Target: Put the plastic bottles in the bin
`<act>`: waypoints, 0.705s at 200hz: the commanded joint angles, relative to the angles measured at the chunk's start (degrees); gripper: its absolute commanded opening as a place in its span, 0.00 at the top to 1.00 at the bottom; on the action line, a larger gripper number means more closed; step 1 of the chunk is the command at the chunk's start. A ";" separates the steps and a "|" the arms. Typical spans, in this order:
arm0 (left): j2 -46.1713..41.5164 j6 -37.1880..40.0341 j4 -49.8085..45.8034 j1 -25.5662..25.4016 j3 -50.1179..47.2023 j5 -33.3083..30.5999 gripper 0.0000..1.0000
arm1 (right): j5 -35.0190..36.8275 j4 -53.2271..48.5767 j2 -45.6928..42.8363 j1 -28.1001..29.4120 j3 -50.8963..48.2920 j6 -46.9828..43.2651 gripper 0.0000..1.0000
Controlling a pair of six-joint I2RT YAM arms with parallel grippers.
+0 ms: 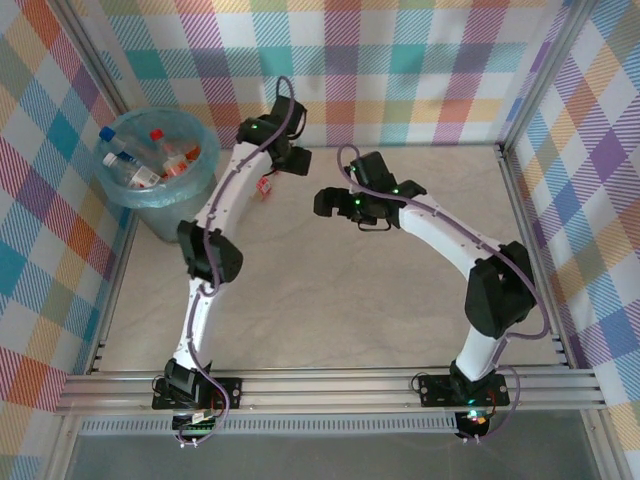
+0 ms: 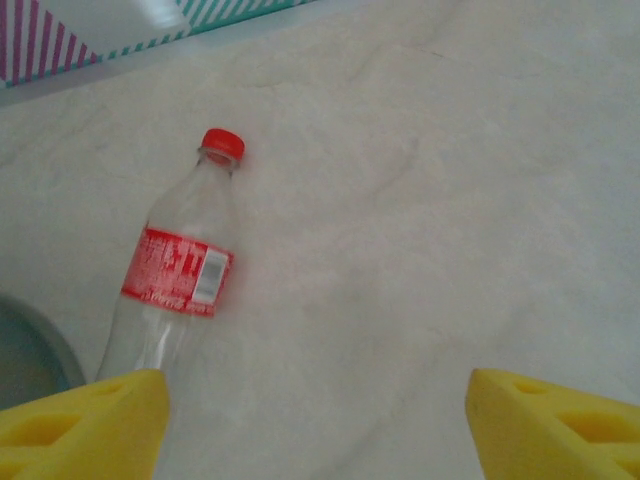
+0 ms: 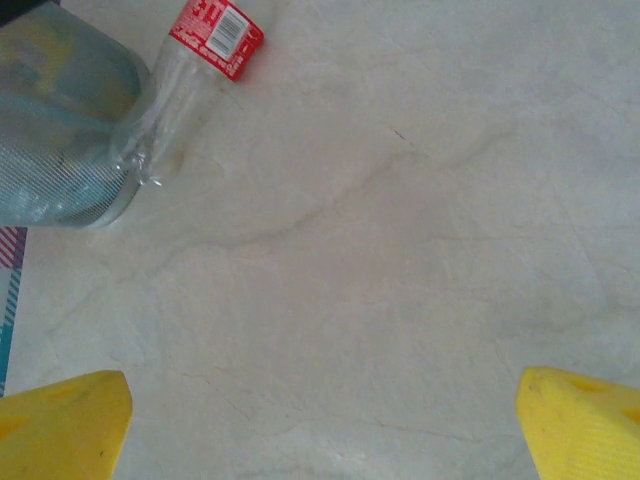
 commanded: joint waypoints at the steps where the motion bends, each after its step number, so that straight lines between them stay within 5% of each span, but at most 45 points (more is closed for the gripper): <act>1: 3.74 0.02 -1.34 1.02 4.14 -4.72 0.18 | -0.97 -1.29 -2.68 -0.41 -1.78 -0.09 0.02; 70: 10.47 -3.69 4.18 4.49 2.94 -13.80 0.17 | -5.04 -1.46 -2.53 -0.60 -4.01 0.80 0.03; 141: 14.96 -7.64 2.90 6.54 1.06 -4.82 0.16 | -7.87 -1.37 -1.81 -0.60 -4.22 2.08 0.04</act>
